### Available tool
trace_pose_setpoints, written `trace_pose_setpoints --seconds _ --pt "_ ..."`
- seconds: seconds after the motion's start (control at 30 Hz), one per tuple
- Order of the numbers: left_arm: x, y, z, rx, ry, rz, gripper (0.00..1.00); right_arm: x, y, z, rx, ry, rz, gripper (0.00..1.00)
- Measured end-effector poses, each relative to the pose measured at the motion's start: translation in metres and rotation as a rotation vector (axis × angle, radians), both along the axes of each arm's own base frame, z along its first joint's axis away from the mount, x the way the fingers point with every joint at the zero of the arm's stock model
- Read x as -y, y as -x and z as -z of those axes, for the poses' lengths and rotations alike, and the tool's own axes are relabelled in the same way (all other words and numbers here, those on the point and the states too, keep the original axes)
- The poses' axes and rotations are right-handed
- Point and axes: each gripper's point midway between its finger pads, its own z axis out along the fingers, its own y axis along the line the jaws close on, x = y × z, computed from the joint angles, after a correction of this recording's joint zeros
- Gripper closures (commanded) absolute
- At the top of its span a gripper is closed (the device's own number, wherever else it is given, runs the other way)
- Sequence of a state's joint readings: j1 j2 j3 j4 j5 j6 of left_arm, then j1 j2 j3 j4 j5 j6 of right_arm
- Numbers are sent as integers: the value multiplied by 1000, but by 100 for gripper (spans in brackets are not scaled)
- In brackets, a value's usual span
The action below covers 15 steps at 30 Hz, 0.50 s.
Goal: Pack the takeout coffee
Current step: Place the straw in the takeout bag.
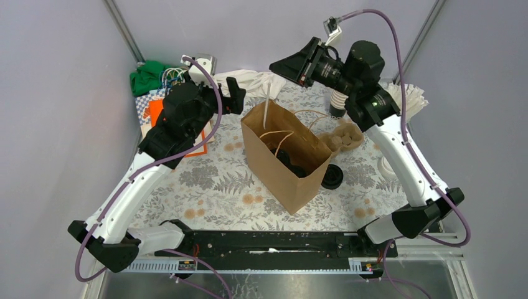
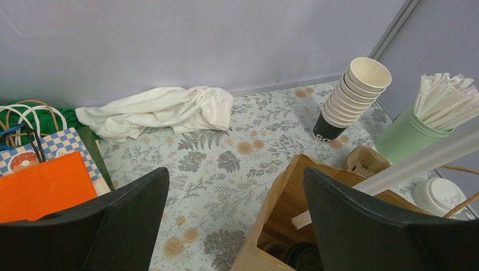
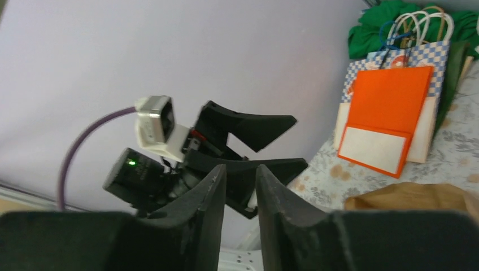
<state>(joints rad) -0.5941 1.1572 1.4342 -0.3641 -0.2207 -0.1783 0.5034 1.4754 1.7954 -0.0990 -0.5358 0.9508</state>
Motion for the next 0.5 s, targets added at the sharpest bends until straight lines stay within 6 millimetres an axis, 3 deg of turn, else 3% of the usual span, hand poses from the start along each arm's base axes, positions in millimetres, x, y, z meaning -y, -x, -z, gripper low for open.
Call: trace_pose_setpoints --seconds 0.03,0.17,0.3,0.4,0.47,0.5 --pt "0 0 0 0 -2 -1 7 -1 -3 6 0 9 5 51" --pt "-1 0 2 1 -11 -4 7 0 -16 30 -6 60 55 40" --pt "-2 -1 2 5 -21 -7 7 11 -26 43 5 151 132 39" --pt "-3 -1 2 6 -24 -10 7 41 -40 45 11 250 255 50" --pt "-3 -1 2 7 -25 -9 7 75 -53 45 10 317 380 51" --pt "-3 -1 2 6 -25 -9 7 110 -68 46 -5 344 482 51"
